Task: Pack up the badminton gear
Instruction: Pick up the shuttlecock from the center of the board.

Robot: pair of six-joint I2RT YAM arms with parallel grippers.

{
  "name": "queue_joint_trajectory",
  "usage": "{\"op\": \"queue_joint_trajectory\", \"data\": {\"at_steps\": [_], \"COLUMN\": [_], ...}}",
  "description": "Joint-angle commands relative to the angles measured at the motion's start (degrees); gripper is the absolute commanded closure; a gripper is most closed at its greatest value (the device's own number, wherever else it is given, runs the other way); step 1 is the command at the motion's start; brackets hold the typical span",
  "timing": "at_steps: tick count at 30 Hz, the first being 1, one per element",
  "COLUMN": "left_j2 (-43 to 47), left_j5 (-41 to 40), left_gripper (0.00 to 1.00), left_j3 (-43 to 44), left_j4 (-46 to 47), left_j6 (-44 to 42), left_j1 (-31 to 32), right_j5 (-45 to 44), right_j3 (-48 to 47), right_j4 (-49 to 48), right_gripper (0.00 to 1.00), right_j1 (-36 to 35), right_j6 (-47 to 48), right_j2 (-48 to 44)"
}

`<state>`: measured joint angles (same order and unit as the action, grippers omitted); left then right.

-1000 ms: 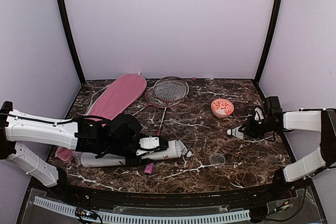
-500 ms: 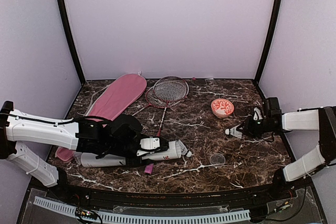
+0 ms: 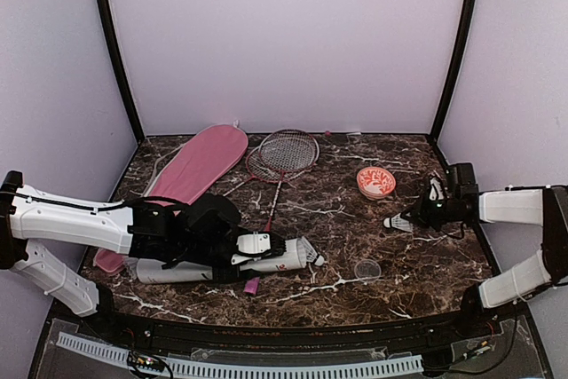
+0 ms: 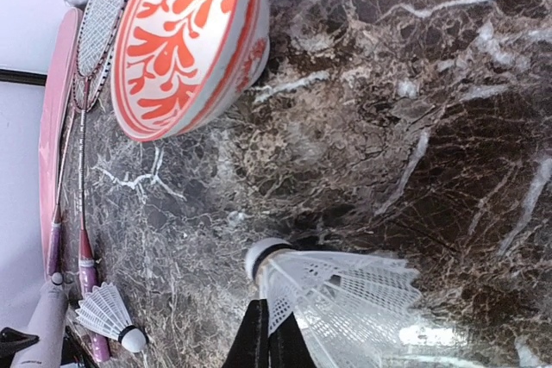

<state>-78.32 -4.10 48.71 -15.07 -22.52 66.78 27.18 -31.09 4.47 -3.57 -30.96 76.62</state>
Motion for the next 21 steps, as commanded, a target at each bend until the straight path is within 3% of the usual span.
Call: {"op": "queue_joint_trajectory", "data": {"at_steps": [1, 10, 15, 21], "left_j2": [0.79, 0.22, -0.05, -0.29], "left_j5": [0.1, 0.02, -0.47, -0.65], "left_gripper": [0.44, 0.44, 0.44, 0.45], "left_j3": [0.82, 0.77, 0.68, 0.47], "left_j4": [0.96, 1.25, 1.53, 1.62], "left_j6": [0.37, 0.3, 0.11, 0.02], "left_j1": [0.45, 0.93, 0.97, 0.91], "right_j5": [-0.46, 2.11, 3.83, 1.21], "right_j3": [-1.41, -1.83, -0.24, 0.04], "right_j4": [4.11, 14.54, 11.98, 2.9], "right_gripper": [1.0, 1.0, 1.0, 1.0], "right_j1": [0.23, -1.94, -8.82, -22.1], "right_j6": [1.01, 0.97, -5.67, -12.4], "right_j2": [-6.37, -24.64, -31.79, -30.76]}}
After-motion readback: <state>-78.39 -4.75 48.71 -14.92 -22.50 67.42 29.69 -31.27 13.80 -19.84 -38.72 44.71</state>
